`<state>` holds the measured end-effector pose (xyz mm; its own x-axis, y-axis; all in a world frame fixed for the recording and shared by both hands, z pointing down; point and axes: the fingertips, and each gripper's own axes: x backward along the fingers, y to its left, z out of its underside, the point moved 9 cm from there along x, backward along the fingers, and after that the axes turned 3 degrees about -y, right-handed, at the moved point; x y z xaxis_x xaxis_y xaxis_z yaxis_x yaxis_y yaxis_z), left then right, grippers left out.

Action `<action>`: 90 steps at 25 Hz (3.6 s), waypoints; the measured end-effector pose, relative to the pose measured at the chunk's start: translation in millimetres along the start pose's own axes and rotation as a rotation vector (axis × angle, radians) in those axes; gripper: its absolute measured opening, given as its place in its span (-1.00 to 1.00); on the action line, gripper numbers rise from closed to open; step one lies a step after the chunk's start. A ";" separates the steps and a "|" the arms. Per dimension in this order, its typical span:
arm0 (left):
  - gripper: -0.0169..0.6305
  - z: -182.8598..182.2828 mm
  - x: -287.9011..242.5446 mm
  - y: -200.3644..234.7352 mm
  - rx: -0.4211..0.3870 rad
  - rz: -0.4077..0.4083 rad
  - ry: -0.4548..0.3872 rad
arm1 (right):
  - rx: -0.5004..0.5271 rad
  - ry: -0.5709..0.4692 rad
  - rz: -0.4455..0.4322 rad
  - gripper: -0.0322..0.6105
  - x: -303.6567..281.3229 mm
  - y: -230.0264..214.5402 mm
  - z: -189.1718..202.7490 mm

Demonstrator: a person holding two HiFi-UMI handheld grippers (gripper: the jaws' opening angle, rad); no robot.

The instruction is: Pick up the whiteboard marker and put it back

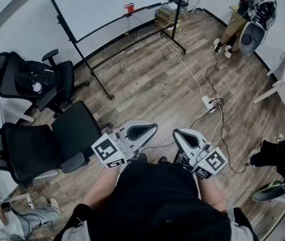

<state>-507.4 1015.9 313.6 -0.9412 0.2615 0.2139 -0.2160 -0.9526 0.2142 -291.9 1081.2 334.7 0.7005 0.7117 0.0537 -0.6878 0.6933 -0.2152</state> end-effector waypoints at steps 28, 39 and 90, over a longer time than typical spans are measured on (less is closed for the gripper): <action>-0.91 30.5 -58.7 133.1 0.097 0.085 0.070 | 0.047 0.012 0.127 -0.84 -60.2 -102.4 5.8; -0.91 15.0 -192.9 250.8 0.058 -0.014 0.096 | 0.064 -0.020 0.077 -0.84 -81.9 -296.8 -58.4; -0.91 -23.8 -476.0 754.1 0.056 -0.087 0.095 | 0.104 0.053 0.085 -0.84 -371.4 -794.0 -142.6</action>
<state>-228.5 169.4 350.6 -0.9405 0.3244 0.1013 -0.2857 -0.9161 0.2812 21.2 250.2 346.5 0.6458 0.7634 -0.0126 -0.7594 0.6405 -0.1141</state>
